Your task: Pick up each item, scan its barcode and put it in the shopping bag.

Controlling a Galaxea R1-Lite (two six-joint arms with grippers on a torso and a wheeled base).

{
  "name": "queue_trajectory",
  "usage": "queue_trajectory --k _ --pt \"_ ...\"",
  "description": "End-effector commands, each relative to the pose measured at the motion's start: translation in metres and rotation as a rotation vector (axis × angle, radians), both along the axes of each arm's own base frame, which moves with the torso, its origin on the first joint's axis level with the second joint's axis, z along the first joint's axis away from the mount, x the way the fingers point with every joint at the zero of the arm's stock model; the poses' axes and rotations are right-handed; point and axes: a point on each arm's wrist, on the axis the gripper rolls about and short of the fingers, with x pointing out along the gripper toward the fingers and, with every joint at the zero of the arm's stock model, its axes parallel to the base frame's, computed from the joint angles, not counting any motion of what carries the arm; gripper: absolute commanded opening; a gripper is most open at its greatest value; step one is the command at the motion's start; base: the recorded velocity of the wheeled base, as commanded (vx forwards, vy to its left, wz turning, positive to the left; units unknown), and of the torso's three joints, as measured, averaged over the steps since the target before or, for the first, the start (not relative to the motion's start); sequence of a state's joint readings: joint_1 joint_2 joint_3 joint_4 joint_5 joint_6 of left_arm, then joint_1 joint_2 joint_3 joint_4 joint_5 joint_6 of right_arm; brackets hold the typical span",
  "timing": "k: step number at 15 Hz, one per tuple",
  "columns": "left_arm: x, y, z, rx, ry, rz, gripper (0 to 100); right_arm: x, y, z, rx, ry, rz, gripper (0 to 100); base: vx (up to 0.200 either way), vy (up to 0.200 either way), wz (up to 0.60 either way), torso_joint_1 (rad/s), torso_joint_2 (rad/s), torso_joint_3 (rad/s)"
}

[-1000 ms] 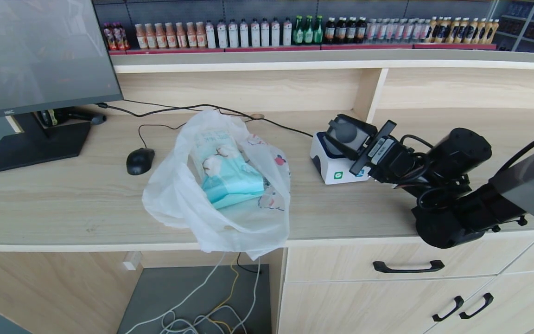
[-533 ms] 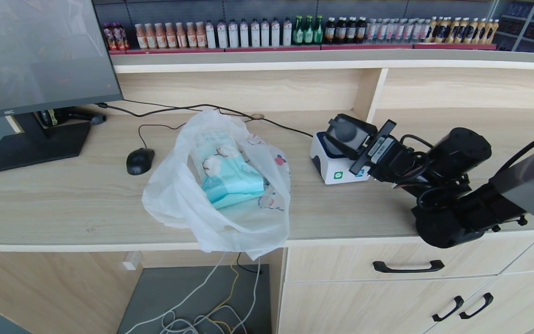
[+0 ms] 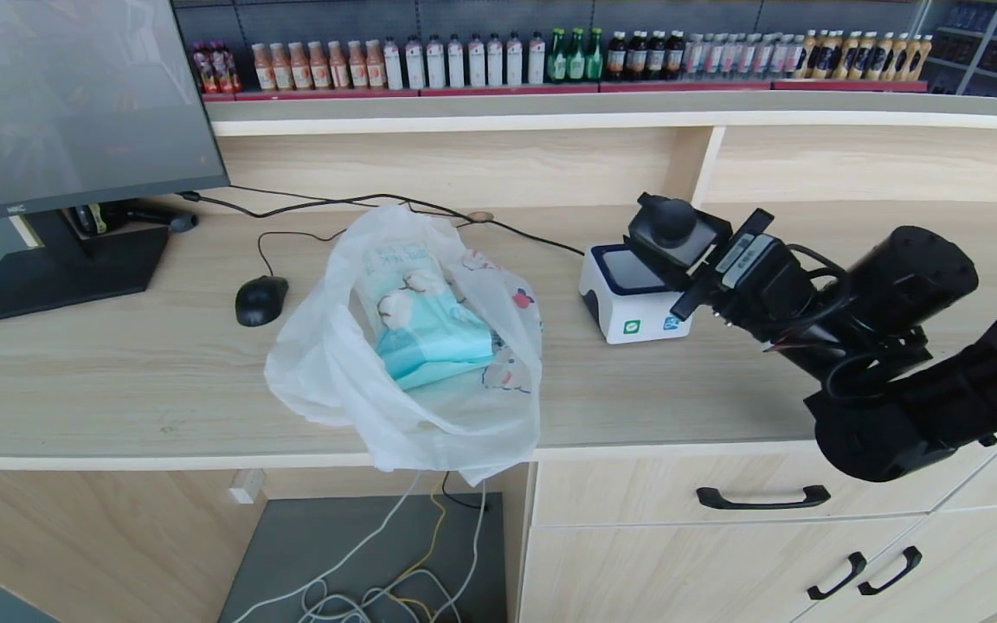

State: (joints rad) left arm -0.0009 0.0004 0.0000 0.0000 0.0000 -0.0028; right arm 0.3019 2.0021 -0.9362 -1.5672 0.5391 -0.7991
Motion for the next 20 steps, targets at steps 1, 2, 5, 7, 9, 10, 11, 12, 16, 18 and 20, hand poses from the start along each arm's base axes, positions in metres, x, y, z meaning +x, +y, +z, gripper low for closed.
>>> queue_trajectory --k 1,2,5,7,9,10,11,12,16,18,20 --pt "0.0 0.0 0.0 0.0 0.0 -0.001 100 -0.031 -0.003 0.022 0.035 -0.025 -0.004 0 0.0 0.0 0.0 0.0 0.0 0.0" --pt "0.0 0.0 0.0 0.0 0.0 -0.001 100 -0.042 -0.005 0.027 0.066 -0.008 -0.012 0 0.0 0.0 0.0 0.0 0.0 0.0" --pt "0.0 0.0 0.0 0.0 0.0 -0.001 100 -0.071 -0.017 0.042 0.169 0.039 -0.027 0 0.0 0.0 0.0 0.0 0.0 0.0" --pt "0.0 0.0 0.0 0.0 0.0 0.001 100 -0.088 -0.024 0.042 0.24 0.111 -0.025 0 0.0 0.0 0.0 0.0 0.0 0.0" --pt "0.0 0.0 0.0 0.0 0.0 -0.001 100 -0.099 -0.028 0.033 0.259 0.182 -0.008 0 0.0 0.0 0.0 0.0 0.0 0.0" --pt "0.0 0.0 0.0 -0.002 0.0 -0.001 100 -0.108 -0.032 0.029 0.275 0.226 0.002 0 0.0 0.0 0.0 0.0 0.0 0.0" --pt "0.0 0.0 0.0 0.0 0.0 -0.001 100 -0.111 -0.033 0.025 0.297 0.268 0.016 0 0.0 0.0 0.0 0.0 0.0 0.0" --pt "0.0 0.0 0.0 0.001 0.0 -0.001 100 -0.112 -0.033 0.026 0.323 0.29 0.034 0 0.0 0.0 0.0 0.0 0.0 0.0" --pt "0.0 0.0 0.0 0.001 0.0 -0.001 100 -0.111 -0.037 0.024 0.449 0.385 0.025 0 0.0 0.0 0.0 0.0 0.0 0.0" --pt "0.0 0.0 0.0 0.001 0.0 -0.001 100 -0.108 -0.037 0.023 0.543 0.42 -0.016 0 0.0 0.0 0.0 0.0 0.0 0.0" --pt "0.0 0.0 0.0 0.0 0.0 -0.001 100 -0.103 -0.033 0.019 0.6 0.466 -0.021 0 0.0 0.0 0.0 0.0 0.0 0.0"
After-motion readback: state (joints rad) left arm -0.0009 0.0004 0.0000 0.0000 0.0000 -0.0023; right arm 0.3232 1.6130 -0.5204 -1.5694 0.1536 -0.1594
